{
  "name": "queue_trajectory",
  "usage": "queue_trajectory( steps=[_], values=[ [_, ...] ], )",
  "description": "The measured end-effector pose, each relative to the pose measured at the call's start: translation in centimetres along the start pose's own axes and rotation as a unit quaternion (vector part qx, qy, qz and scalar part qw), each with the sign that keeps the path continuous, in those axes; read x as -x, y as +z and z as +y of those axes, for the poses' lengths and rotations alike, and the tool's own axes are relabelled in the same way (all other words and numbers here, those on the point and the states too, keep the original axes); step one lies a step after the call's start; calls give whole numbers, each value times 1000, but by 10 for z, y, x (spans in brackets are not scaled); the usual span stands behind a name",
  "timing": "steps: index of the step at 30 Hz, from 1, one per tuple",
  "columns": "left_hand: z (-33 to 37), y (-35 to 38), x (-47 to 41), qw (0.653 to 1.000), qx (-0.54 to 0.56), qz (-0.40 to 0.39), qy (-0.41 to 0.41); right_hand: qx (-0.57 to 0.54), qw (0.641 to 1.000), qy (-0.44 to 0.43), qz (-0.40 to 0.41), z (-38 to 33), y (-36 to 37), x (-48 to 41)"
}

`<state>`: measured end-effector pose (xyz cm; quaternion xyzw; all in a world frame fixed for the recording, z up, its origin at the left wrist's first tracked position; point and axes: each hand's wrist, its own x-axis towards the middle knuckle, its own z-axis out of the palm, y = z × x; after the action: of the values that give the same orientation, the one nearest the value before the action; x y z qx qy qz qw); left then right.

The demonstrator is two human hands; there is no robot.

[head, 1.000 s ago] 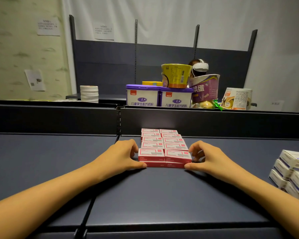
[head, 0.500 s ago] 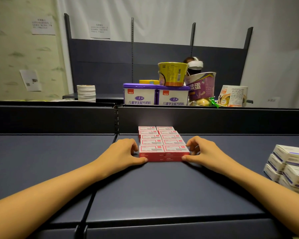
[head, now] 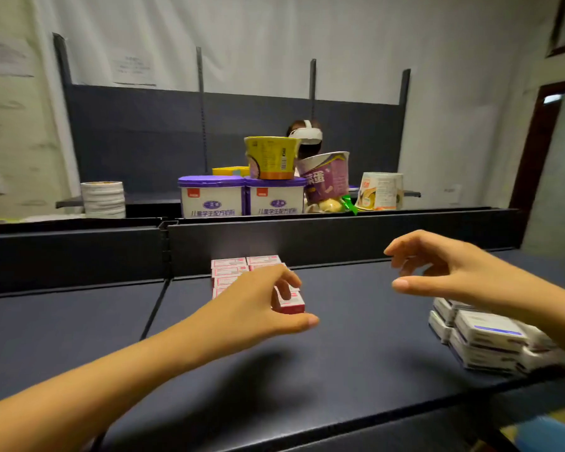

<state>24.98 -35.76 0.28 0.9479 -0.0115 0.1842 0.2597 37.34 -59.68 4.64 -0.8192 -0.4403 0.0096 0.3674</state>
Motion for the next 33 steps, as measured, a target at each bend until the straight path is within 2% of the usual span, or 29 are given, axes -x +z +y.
queue_trajectory(
  steps=[6,13,20,24,28,33],
  values=[
    [53,53,-49,997,20,-45,65,11,999,17,26,50,-64,33],
    [95,110,-106,991,58,-93,72,-16,1000,-7,-20,126,-118,32],
    [112,132,-126,996,64,-66,9,14,991,-42,-129,190,-136,13],
    [117,131,-126,993,90,-71,-19,-26,980,-57,-189,204,-127,10],
    [119,128,-128,991,102,-77,-44,-55,978,-84,-181,207,-121,10],
    [122,124,-139,988,128,-54,-65,-56,981,-79,-170,211,-122,10]
  ],
)
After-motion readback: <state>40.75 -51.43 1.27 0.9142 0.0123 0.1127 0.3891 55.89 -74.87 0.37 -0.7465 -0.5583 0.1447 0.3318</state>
